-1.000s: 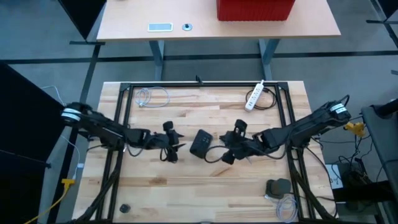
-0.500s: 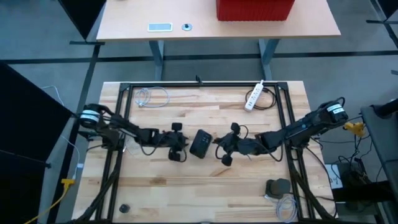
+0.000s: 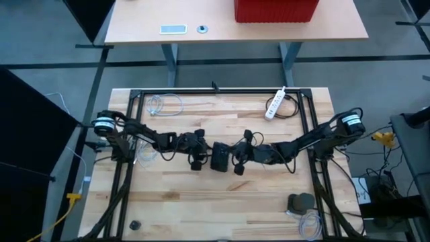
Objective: Insert USB
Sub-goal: Insert the bottom black charger cable into the top black outlet extension
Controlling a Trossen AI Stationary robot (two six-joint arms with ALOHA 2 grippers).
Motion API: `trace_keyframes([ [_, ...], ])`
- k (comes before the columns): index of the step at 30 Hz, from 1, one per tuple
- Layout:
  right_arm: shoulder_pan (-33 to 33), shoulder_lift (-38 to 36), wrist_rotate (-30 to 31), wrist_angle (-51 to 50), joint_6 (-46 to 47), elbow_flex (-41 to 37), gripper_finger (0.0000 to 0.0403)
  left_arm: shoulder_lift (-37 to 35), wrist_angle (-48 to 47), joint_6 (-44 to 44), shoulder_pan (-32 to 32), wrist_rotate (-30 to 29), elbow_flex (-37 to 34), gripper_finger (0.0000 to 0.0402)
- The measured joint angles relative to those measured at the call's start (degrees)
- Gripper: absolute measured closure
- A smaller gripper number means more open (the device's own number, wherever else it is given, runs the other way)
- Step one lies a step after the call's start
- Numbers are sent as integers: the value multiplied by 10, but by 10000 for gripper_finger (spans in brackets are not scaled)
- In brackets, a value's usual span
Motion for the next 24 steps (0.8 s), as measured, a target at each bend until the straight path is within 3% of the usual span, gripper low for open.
trace_keyframes([
  [13, -9, -13, -56, 0, -22, -15, 403, 40, 40, -24, -2, 9, 1, 285],
  [24, -32, -13, -100, 6, -18, -32, 403, 46, 48, -27, -2, 8, 14, 207],
])
